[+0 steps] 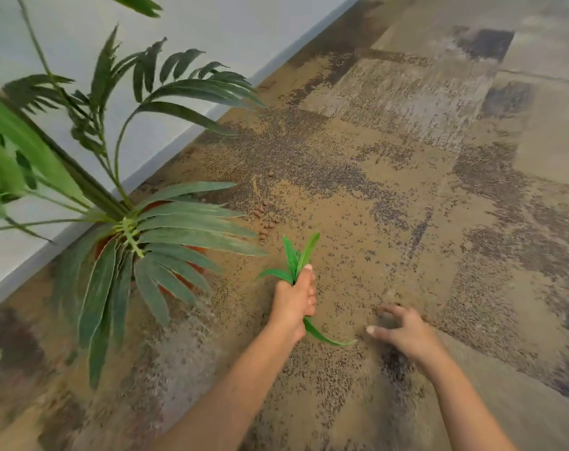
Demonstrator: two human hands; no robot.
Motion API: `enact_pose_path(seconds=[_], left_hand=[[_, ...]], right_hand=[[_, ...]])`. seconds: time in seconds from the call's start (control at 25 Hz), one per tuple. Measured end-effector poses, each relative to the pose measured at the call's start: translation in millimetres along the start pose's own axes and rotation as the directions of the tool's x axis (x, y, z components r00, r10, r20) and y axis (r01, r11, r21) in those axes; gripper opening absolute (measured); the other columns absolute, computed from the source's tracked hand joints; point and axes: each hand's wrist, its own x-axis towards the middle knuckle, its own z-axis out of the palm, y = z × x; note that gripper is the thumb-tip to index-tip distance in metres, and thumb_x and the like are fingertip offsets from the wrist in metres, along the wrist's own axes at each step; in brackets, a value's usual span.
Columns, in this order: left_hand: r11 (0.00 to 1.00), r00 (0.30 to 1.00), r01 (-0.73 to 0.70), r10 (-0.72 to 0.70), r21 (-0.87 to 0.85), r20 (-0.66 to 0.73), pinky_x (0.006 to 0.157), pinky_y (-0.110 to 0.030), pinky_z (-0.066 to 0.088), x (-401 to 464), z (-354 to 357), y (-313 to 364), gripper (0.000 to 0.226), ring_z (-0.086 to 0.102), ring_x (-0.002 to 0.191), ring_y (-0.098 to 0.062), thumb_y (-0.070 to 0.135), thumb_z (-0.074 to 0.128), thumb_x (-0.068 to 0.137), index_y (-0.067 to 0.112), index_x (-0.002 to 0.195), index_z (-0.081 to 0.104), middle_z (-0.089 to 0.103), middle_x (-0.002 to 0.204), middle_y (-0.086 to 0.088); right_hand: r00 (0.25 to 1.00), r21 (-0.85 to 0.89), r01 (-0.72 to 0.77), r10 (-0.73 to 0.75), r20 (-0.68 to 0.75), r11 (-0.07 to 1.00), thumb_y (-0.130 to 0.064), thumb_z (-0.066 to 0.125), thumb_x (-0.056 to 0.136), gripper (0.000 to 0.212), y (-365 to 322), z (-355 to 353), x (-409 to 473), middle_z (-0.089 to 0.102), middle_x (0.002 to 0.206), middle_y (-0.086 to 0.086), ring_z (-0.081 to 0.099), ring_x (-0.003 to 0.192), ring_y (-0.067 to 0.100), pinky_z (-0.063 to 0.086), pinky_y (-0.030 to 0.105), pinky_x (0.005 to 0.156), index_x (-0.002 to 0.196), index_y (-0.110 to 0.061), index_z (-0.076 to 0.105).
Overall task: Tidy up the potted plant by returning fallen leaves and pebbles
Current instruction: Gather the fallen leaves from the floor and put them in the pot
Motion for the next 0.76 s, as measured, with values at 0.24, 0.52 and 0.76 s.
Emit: enact_pose_path(seconds=[0.24, 0.52, 0.76], left_hand=[[0.964, 0.995, 0.103, -0.102, -0.245, 0.017, 0.031, -0.015, 0.019, -55, -48, -14, 0.023, 0.026, 0.036, -0.004, 0.029, 0.054, 0.094, 0.013, 0.078, 0.05, 0.036, 0.049, 0.006], [0.819, 0.986, -0.05, -0.05, -0.572, -0.158, 0.026, -0.013, 0.018, -66, -163, 0, 0.028, 0.024, 0.027, -0.003, 0.03, 0.046, 0.097, 0.015, 0.073, 0.043, 0.034, 0.04, 0.007], [0.848, 0.893, -0.167, -0.086, -0.503, -0.441, 0.027, -0.01, 0.023, -36, -255, 44, 0.03, 0.034, 0.026, -0.008, 0.025, 0.041, 0.1, 0.016, 0.072, 0.045, 0.042, 0.035, 0.002]], right_hand=[[0.974, 0.547, 0.084, -0.183, 0.13, 0.833, -0.031, 0.063, 0.09, 0.032, -56, 84, -71, 0.06, 0.127, -0.003, 0.056, 0.117, 0.015, 0.052, 0.039, 0.089, 0.122, -0.026, 0.06], [0.886, 0.658, -0.013, -0.296, 0.358, 0.753, -0.04, 0.058, 0.092, 0.013, -124, 161, -111, 0.064, 0.125, -0.003, 0.057, 0.12, 0.021, 0.053, 0.048, 0.091, 0.103, -0.035, 0.064], [0.858, 0.516, 0.022, -0.281, 0.43, 0.856, -0.042, 0.054, 0.092, 0.027, -123, 193, -110, 0.055, 0.137, -0.004, 0.047, 0.13, 0.02, 0.044, 0.043, 0.098, 0.115, -0.028, 0.06]])
